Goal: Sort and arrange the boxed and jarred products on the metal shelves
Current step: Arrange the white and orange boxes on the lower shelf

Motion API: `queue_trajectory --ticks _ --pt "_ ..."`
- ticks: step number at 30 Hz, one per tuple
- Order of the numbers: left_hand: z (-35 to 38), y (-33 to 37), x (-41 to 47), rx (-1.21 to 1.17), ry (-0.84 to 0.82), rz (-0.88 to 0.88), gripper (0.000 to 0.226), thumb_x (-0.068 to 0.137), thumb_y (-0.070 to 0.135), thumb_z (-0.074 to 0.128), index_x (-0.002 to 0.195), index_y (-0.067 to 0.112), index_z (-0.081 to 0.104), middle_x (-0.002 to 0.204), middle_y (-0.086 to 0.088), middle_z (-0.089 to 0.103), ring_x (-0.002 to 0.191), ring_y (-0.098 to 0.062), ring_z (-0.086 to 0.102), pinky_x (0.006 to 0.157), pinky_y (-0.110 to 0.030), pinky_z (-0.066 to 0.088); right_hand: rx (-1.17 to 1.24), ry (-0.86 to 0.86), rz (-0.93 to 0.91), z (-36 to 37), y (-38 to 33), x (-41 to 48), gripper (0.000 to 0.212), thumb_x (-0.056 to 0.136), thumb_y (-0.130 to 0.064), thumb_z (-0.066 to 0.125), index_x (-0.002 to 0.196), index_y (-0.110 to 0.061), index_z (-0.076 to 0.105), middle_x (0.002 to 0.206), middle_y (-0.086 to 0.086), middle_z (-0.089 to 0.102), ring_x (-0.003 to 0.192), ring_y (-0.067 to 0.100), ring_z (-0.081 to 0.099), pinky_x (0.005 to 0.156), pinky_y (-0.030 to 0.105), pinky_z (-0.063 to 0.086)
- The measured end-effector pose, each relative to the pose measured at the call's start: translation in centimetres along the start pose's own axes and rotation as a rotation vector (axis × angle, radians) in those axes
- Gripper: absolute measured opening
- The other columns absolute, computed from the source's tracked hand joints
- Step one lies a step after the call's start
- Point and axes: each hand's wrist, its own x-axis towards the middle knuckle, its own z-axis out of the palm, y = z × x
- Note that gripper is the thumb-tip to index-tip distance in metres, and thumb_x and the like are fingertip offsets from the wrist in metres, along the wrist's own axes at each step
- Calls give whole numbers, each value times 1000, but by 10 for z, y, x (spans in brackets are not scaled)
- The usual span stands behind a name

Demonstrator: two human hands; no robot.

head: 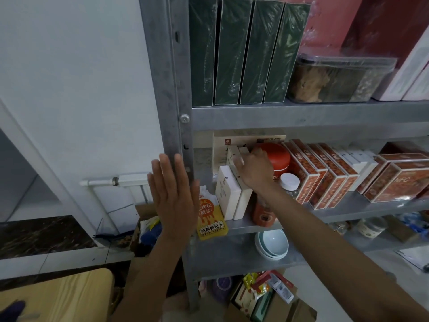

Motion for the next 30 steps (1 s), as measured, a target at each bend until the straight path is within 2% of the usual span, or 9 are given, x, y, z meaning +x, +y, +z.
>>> queue_trajectory --ticks 3,8,15,19,25,30 --pt "15 -12 0 -30 16 75 62 106 36 22 154 8 -7 161 -8 -19 150 -26 -8 120 -45 12 -203 -84 -30 9 -8 25 53 102 -47 32 135 -11 54 151 20 28 138 38 25 104 43 36" --pt "27 -18 0 -82 103 104 63 105 35 26 155 9 -2 163 -10 -12 150 -29 0 120 -46 16 -266 -194 14 20 -9 47 55 102 -50 28 137 -13 52 158 18 17 143 38 14 111 42 25" --pt "30 -18 0 -90 147 116 62 105 36 27 156 9 2 163 -10 -7 150 -29 3 120 -46 18 -315 -140 -2 29 -14 55 39 97 -33 48 128 -10 51 148 17 31 142 38 19 114 42 23" --pt "31 -17 0 -58 165 109 61 106 37 24 156 10 3 164 -8 -7 150 -29 1 119 -44 19 -285 -159 38 30 -19 58 33 95 -32 53 121 -12 49 141 18 41 143 38 21 114 43 22" --pt "29 -17 -1 38 165 177 55 106 36 20 156 15 9 163 -8 -8 150 -33 -2 118 -45 20 -282 -187 35 32 -25 66 45 93 -32 55 132 -12 44 142 17 44 143 36 22 114 42 21" --pt "28 -16 -2 30 161 171 55 106 35 19 156 14 8 164 -8 -7 150 -32 -1 118 -45 19 -252 -174 49 31 -26 75 37 88 -30 60 121 -16 52 131 10 54 134 30 34 105 39 28"
